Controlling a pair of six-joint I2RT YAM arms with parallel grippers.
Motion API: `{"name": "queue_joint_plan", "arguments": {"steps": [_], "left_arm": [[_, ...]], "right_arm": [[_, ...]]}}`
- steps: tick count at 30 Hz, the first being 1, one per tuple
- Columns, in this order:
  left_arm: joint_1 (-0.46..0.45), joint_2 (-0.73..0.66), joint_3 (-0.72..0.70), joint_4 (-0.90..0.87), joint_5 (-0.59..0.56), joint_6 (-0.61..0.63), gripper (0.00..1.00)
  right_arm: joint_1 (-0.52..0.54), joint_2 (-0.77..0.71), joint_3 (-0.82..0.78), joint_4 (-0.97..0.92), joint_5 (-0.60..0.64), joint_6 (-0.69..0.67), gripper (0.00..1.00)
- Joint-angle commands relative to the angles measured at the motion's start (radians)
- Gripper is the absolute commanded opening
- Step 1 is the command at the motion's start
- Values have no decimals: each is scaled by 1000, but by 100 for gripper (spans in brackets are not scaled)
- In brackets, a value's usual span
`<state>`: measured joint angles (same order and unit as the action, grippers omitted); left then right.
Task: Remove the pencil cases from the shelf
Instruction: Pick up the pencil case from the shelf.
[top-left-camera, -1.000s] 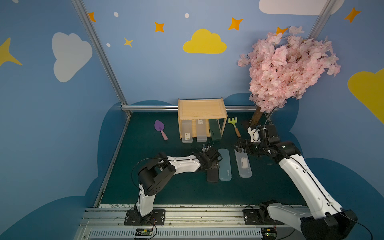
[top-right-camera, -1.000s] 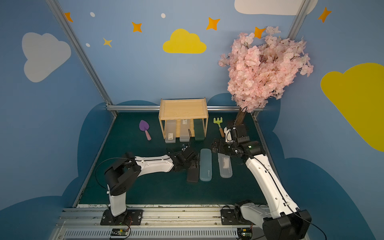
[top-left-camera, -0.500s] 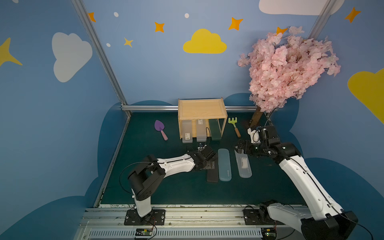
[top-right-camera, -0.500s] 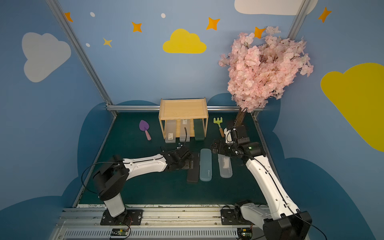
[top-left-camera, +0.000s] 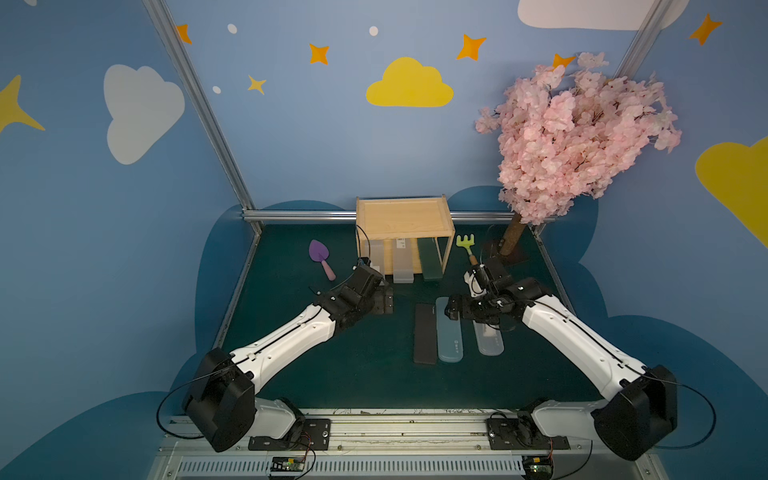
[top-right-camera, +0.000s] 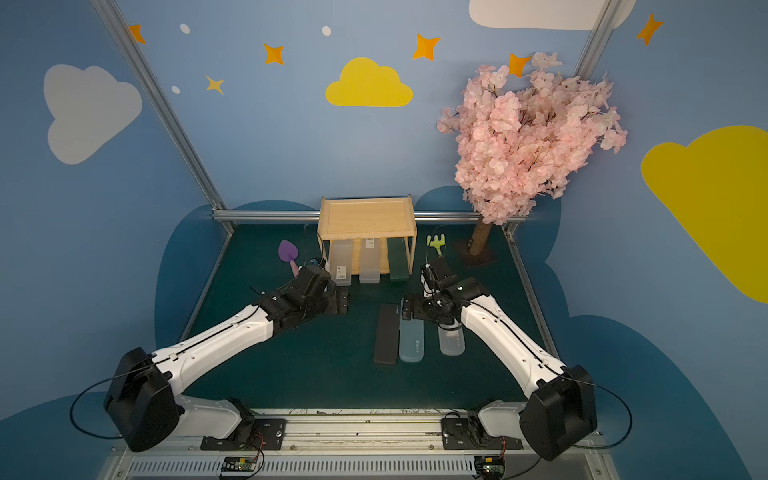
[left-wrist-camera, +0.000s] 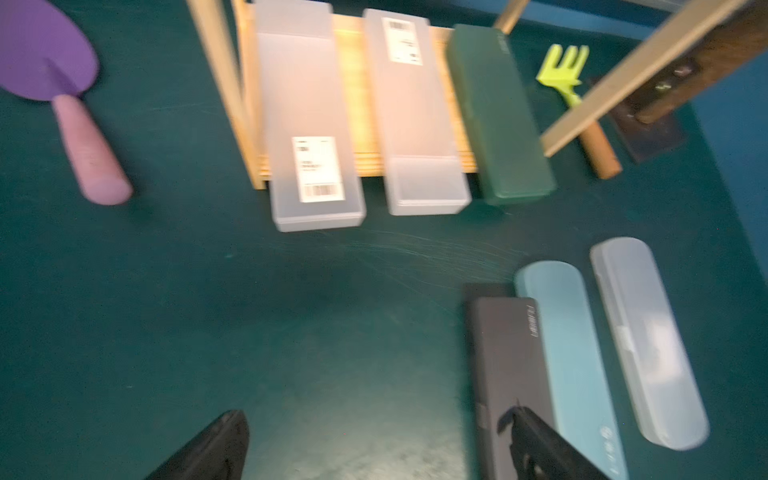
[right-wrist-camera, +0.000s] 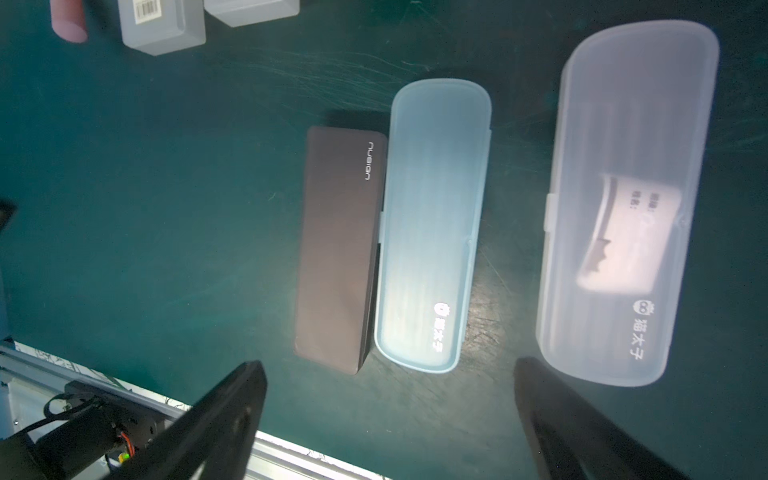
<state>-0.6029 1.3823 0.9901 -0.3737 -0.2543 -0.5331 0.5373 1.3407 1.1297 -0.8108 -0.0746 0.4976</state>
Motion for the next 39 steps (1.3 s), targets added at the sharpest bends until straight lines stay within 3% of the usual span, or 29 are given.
{"name": "queue_joint_plan", "arguments": {"steps": [1, 8, 11, 23, 39], "left_arm": [[61, -42, -38, 47, 49, 99, 100], [144, 2, -68, 178, 187, 135, 100], [149, 104, -11, 145, 165, 141, 100], [143, 405, 237, 92, 50, 169, 100], [141, 591, 419, 10, 22, 156, 100]], "right_arm": [[26, 57, 51, 106, 46, 10, 98], [31, 300, 253, 59, 46, -40, 98], [42, 355, 301, 58, 34, -44, 98], [48, 295, 311, 32, 53, -63, 98], [21, 238, 272, 9, 47, -71, 98]]}}
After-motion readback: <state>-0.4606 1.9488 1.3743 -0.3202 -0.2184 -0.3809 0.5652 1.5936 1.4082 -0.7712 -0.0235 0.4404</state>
